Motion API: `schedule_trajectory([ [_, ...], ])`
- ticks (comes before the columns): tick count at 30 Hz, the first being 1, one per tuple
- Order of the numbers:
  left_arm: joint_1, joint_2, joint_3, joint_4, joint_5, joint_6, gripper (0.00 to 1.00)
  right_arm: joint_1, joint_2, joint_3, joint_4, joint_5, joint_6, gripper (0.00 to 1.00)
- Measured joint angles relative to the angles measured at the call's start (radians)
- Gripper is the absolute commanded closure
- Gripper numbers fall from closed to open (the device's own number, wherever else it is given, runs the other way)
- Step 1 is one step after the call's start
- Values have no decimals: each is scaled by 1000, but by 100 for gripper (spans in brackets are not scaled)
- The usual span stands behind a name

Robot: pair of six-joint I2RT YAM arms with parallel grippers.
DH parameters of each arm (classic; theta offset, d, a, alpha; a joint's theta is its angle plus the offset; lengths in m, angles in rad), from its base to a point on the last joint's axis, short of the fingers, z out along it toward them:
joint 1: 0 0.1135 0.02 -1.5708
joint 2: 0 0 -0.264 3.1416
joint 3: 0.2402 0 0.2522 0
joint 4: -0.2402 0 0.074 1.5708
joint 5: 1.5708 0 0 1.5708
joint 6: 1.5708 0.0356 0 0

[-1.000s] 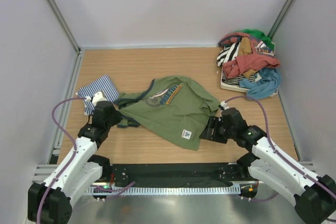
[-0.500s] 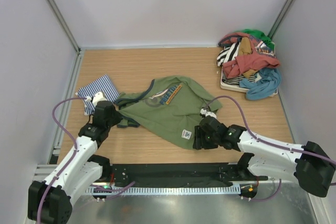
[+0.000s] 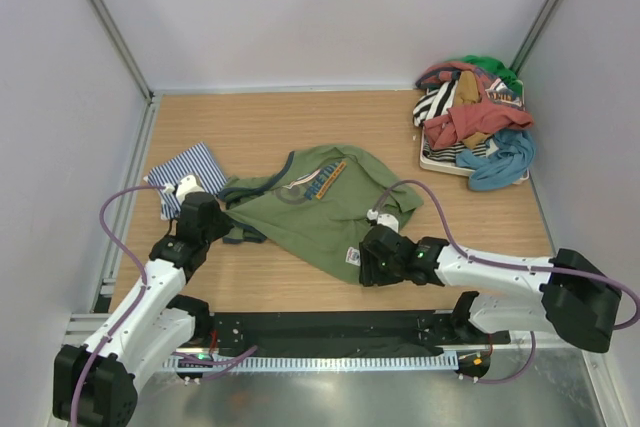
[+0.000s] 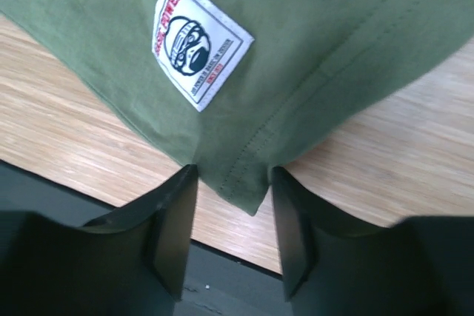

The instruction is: Fold and stack the tank tops

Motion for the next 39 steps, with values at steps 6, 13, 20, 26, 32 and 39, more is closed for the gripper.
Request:
schedule_trajectory([
  [6, 0, 0, 0, 0, 0, 1, 100, 65, 23, 5, 26, 13, 37, 53],
  [13, 0, 0, 0, 0, 0, 3, 100, 134, 43, 24, -4, 64, 66, 59],
  [20, 0, 12, 0, 2, 3, 3, 100, 182, 168, 107, -22, 118, 63, 99],
  [26, 1, 122, 43, 10, 34, -26, 100, 20, 184, 223, -112, 164, -34, 99],
  [32, 2, 341, 305, 9, 89, -98, 100, -480, 228, 649, -120, 100, -170, 99],
  [39, 2, 422, 856, -132, 85, -64, 100, -640, 390, 1278, -241, 23, -267, 99],
])
